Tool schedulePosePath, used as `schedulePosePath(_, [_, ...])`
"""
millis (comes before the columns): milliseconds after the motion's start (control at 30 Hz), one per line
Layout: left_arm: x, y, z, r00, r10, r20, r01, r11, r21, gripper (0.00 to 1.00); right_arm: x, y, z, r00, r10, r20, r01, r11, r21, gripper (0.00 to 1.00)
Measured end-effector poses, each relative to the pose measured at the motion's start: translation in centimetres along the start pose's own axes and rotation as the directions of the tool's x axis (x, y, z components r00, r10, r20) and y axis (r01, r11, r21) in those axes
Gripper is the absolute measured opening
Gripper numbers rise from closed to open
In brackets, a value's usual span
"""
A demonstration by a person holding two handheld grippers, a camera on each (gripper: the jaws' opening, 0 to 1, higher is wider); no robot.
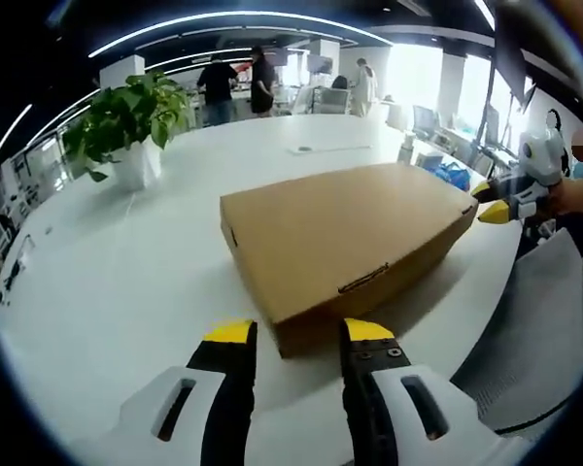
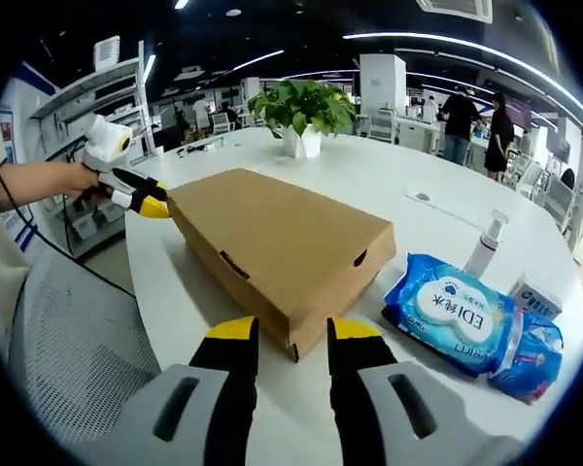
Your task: Operate the shoe box by opening the lid, removing the specified soft item, and placing it in the target area until the item is outside and the box remains undamaged.
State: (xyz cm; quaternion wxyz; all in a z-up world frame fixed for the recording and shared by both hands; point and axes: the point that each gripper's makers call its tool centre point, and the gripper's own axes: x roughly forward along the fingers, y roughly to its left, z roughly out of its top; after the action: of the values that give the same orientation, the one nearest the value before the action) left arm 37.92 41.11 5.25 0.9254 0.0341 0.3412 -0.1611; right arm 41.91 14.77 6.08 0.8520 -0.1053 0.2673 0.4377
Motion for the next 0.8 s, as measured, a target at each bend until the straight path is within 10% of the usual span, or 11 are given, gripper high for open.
schedulePosePath(800, [1.3, -0.2, 0.0, 1.0, -0.018, -0.023, 0.018, 1.0, 0.025, 0.33, 1.7, 0.1, -0.5, 1.0, 0.0, -0.026, 0.0, 1.0, 0.016, 0.23])
